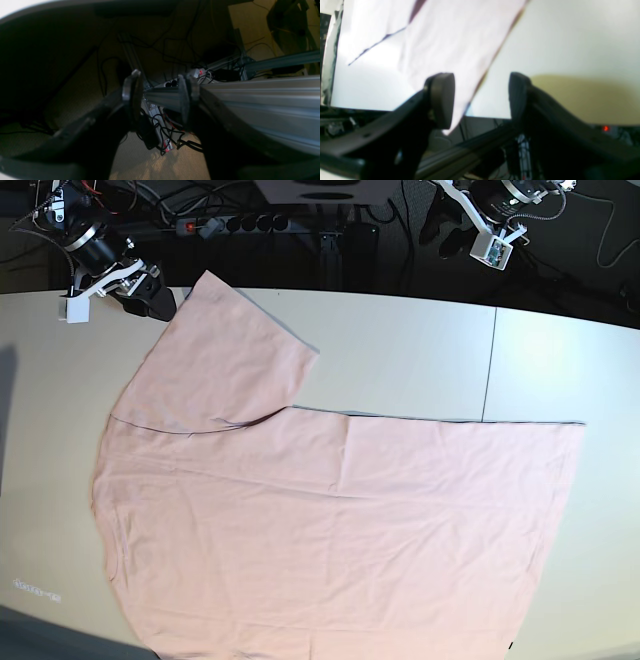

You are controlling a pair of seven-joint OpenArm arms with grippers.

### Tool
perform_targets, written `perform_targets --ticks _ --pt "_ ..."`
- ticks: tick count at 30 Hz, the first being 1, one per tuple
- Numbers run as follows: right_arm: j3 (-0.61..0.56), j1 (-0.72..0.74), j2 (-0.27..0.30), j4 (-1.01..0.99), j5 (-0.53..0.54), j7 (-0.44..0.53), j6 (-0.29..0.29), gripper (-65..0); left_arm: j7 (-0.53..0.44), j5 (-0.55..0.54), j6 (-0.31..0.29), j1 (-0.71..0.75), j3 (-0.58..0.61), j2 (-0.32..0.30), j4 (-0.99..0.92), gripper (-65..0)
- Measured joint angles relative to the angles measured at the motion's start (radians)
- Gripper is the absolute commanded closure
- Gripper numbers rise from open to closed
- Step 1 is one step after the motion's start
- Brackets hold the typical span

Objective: Fold the T-shirt properly
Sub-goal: 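Grasp the shirt's shoulder edge with the right gripper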

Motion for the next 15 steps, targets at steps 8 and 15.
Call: perform_targets --ticks 8,15 --pt "-0.001 0.081 0.004 -0.071 0.056 -0.02 0.0 -34.4 0.008 0.0 0.0 0.0 0.0 0.0 0.0 -27.1" --pt "-0.08 0.092 0.007 -0.07 0.074 -0.02 0.002 -34.4 0.011 0.0 0.0 0.0 0.0 0.0 0.0 -27.1"
